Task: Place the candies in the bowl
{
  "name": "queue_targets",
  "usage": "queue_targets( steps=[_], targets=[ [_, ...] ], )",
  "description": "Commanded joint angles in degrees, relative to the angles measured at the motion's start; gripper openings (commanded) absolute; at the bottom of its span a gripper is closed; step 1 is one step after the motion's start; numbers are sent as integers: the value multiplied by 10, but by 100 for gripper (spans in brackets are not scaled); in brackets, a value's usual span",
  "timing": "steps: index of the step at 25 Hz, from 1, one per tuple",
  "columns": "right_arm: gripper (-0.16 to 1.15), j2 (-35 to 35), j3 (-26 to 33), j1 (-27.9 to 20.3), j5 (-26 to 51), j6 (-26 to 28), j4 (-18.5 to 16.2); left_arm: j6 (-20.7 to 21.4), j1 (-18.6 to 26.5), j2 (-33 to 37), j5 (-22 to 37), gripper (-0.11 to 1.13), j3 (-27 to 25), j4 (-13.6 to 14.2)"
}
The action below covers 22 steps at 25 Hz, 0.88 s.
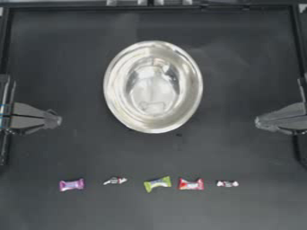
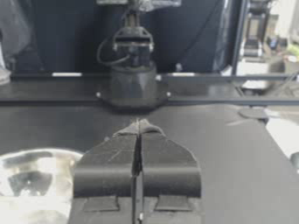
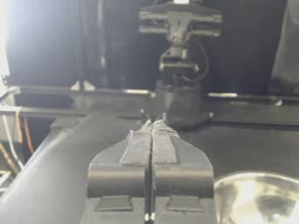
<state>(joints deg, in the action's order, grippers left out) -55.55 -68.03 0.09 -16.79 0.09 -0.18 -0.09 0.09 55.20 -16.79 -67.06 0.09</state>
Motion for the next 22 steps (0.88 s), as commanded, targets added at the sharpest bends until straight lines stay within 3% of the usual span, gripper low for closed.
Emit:
queue_targets(
  steps=[1,9,11,15,16,17,18,20,22],
  targets=[
    [-5,2,4,0,-8,2,4,14,-4,0,-7,-2,-11,4],
    [20,3,-5,1,-10,-4,0,33,-8,0,1,18,-3,9],
    [35,3,-5,1,-11,-4,-8,33,-9,-1,9,39,-2,9],
    [87,3,-6,0,-18,-1,-29,31,-8,-3,25,102,4,5],
    [98,3,-6,0,-21,-2,-31,31,-8,-5,33,111,7,4],
    [107,3,-6,0,-25,-2,-33,31,-8,-5,48,109,12,5],
    [107,3,-6,1,-27,-4,-33,31,-8,-5,64,104,17,4],
    [101,3,-6,0,-27,-4,-33,30,-9,-5,105,96,28,4],
    [98,3,-6,0,-26,-4,-33,29,-9,-7,156,99,41,-4]
  ],
)
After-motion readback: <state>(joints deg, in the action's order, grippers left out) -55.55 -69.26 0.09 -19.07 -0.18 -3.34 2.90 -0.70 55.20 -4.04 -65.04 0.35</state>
